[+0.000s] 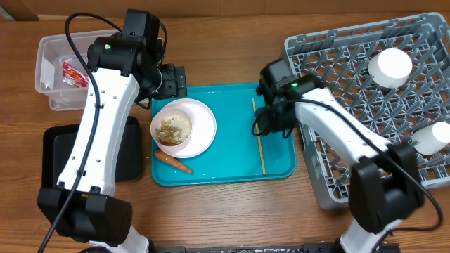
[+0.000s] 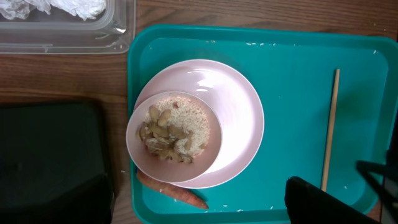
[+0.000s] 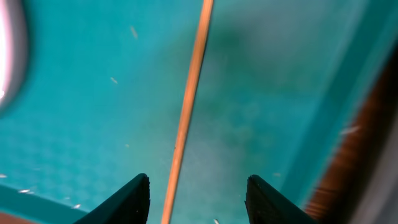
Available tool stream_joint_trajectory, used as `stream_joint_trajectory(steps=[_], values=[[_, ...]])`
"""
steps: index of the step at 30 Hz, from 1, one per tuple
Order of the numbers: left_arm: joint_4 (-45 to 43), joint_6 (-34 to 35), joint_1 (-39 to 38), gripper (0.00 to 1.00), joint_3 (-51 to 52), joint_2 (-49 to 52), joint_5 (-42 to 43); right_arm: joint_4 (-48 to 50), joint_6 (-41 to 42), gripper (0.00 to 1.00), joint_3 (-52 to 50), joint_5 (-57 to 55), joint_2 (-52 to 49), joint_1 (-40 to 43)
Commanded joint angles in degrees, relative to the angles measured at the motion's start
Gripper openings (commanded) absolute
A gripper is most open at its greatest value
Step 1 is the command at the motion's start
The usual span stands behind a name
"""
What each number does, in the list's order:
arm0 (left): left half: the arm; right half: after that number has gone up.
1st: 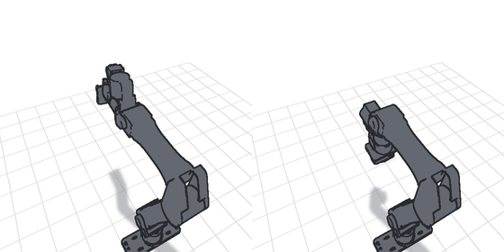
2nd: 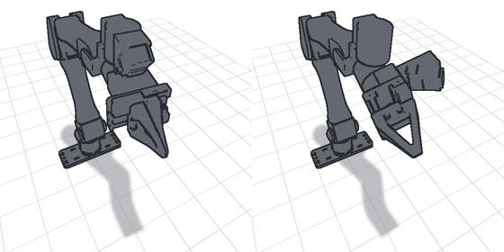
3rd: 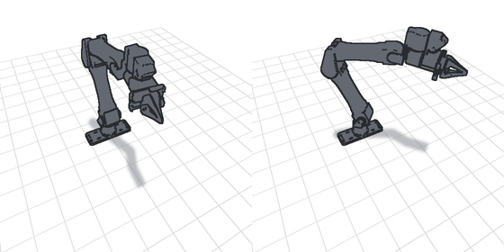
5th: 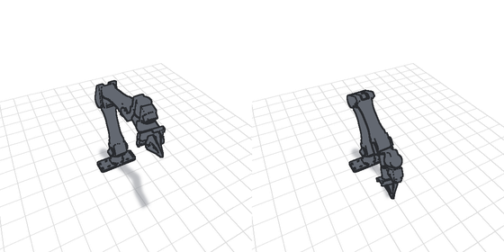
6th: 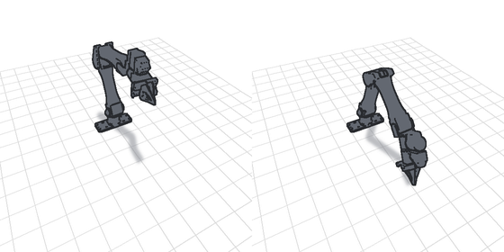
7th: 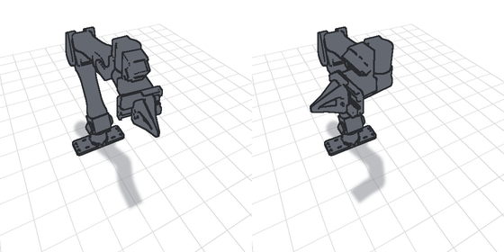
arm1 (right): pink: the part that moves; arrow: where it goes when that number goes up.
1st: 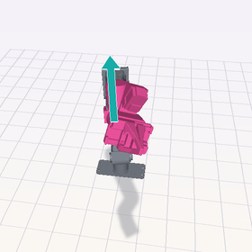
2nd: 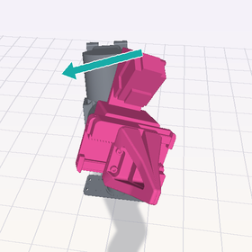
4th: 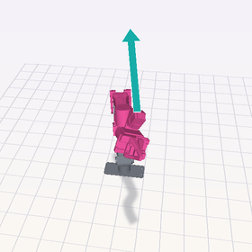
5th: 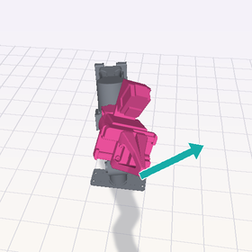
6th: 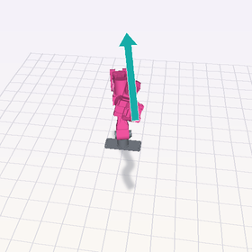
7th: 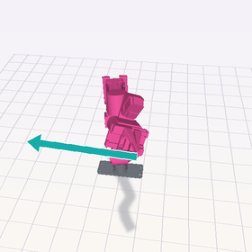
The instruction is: Sort waste into correct bins and load items into the dishwasher
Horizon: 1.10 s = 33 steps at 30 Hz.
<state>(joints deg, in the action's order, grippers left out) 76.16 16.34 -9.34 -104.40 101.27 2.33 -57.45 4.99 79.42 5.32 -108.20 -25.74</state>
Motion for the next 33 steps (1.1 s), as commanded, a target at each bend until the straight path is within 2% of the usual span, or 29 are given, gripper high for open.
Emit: stream_joint_trajectory(steps=[1,5,9,13,18,20,26,30,33], values=[[0.1,0.6,0.0,0.9,0.2,0.3,-0.3,1.4,2.6,0.52,-1.2,1.2,-2.4,-1.7],[0.1,0.6,0.0,0.9,0.2,0.3,-0.3,4.2,2.6,0.52,-3.1,1.3,-4.6,-2.3],[0.1,0.6,0.0,0.9,0.2,0.3,-0.3,4.9,2.8,0.46,-3.7,1.2,-6.3,-2.7],[0.1,0.6,0.0,0.9,0.2,0.3,-0.3,5.1,3.7,0.32,-4.2,0.9,-7.7,-2.9],[0.1,0.6,0.0,0.9,0.2,0.3,-0.3,5.1,7.3,0.08,-4.7,-2.4,-7.8,-2.9],[0.2,0.6,0.0,0.9,0.2,0.3,-0.3,4.9,8.8,0.04,-4.7,-2.4,-7.8,-2.9],[0.1,0.6,0.0,0.9,0.2,0.3,-0.3,3.1,10.1,0.04,-3.6,-2.4,-5.7,-2.8],[0.1,0.6,0.0,0.9,0.2,0.3,-0.3,0.0,9.5,0.04,0.4,-5.4,-0.6,-2.1],[0.2,0.6,0.0,0.9,0.2,0.3,-0.3,-3.7,4.7,0.04,5.0,-8.4,4.7,-0.7]])
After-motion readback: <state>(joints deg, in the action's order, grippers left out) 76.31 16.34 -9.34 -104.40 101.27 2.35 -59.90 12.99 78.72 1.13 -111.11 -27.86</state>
